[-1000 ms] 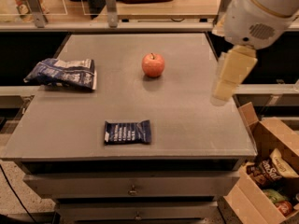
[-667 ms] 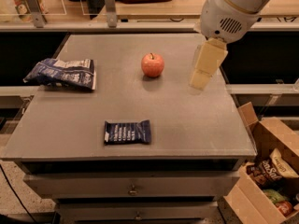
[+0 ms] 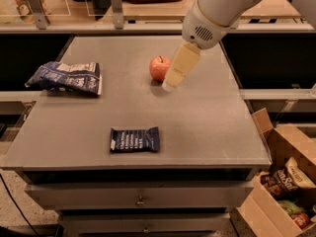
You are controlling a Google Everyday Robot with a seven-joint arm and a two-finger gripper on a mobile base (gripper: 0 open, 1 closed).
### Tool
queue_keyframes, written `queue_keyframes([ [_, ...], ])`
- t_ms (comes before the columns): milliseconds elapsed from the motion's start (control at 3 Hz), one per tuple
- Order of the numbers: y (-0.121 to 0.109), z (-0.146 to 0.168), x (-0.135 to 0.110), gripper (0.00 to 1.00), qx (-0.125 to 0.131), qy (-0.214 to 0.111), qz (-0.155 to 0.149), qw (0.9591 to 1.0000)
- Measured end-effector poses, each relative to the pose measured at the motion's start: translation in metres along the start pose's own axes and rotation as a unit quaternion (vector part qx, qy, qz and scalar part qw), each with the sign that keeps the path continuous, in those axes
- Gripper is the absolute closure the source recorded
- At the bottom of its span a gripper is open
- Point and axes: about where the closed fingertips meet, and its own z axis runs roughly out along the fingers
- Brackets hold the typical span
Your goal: Move apple near blue chip bag
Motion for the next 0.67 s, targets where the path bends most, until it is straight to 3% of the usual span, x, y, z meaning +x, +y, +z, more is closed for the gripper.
queue_keyframes([
  [667,-0.028,0.048,-0.032,0.00,0.006,-0.086,0.040,0.9954],
])
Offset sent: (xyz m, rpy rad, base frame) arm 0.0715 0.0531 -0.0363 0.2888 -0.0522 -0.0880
